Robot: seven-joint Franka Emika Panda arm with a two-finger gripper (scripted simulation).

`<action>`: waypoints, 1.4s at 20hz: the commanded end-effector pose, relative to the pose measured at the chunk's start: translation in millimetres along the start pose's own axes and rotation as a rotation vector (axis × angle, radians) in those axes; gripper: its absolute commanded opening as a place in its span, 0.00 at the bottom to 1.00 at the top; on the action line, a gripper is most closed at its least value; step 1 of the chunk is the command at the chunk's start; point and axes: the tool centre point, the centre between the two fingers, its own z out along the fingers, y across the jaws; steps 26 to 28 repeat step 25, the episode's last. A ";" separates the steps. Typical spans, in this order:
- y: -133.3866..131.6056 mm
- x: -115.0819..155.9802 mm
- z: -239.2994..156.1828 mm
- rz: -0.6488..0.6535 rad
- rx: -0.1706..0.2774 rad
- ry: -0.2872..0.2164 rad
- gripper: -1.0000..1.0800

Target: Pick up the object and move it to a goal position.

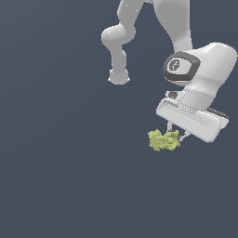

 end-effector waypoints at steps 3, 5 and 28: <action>-16.2 -0.8 -23.4 0.067 0.053 0.037 0.00; -22.7 -1.1 -33.6 0.096 0.075 0.053 0.00; -50.6 -2.1 -83.9 0.230 0.176 0.136 0.00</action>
